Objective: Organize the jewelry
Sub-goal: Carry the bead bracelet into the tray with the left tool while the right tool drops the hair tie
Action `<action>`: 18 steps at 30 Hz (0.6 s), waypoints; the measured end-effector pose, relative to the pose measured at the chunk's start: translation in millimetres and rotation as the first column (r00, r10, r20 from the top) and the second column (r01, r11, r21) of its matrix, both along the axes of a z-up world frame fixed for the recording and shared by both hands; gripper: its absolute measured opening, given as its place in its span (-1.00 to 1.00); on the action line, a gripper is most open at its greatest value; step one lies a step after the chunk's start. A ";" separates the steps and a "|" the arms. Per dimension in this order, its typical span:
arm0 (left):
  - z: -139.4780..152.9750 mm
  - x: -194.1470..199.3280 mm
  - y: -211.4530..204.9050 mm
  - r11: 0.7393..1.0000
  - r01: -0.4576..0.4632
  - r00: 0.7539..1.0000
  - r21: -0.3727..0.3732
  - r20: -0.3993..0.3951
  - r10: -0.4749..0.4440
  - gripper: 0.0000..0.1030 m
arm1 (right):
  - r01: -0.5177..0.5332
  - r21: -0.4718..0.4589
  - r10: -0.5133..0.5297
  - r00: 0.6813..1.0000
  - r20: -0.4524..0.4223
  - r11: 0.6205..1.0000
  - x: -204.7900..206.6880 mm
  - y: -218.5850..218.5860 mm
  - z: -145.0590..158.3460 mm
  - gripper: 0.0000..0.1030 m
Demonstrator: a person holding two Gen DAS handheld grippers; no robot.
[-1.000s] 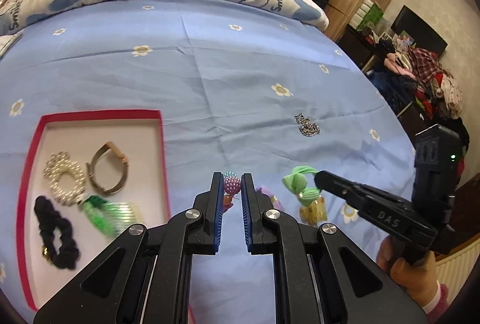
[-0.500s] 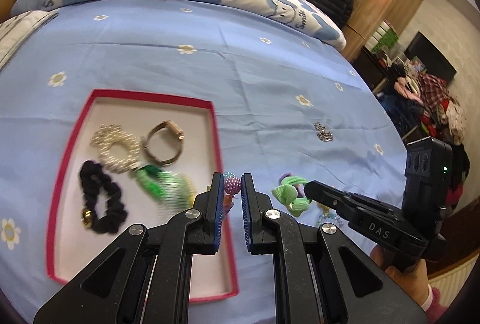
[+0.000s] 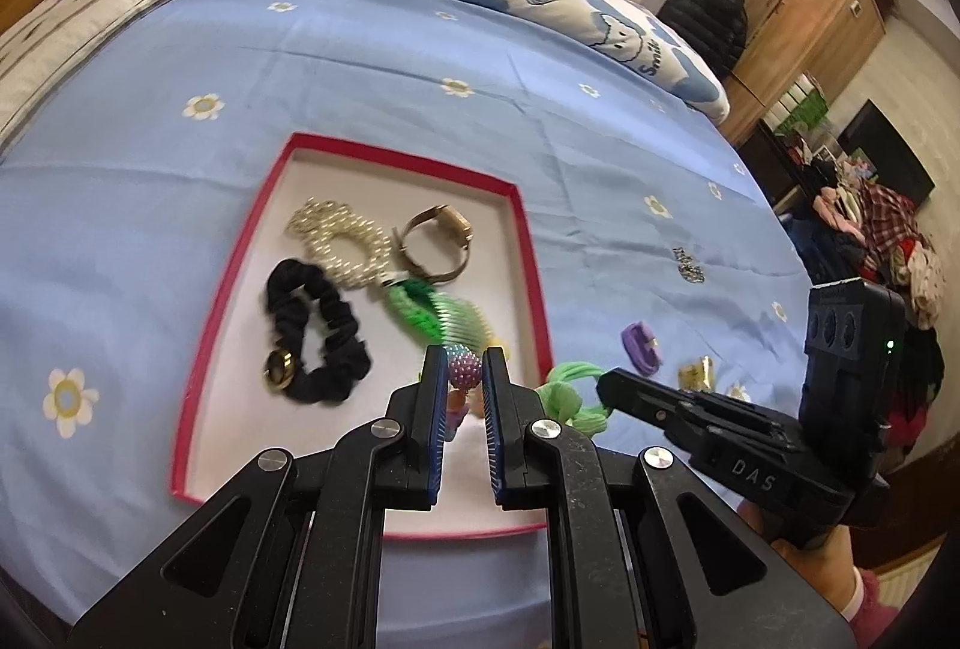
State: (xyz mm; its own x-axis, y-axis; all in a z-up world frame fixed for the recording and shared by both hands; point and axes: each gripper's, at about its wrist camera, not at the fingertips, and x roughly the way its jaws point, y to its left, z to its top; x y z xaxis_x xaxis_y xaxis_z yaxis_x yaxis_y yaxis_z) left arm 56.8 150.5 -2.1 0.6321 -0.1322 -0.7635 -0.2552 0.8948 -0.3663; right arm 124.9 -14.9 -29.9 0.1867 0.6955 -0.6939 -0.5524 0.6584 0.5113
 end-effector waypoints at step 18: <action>-43.6 -11.9 30.5 0.998 -0.063 0.995 -0.023 -0.080 0.061 -0.81 | -0.104 -0.095 0.100 0.994 -0.044 0.990 -14.0 55.4 -32.8 -0.91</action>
State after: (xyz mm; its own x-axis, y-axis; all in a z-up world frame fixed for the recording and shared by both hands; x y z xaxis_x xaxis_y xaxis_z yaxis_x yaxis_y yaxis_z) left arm 45.0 181.0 -45.7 0.5776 -0.1151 -0.8082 -0.3387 0.8670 -0.3655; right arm 110.9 40.5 -62.8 0.0895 0.6383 -0.7646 -0.5996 0.6475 0.4703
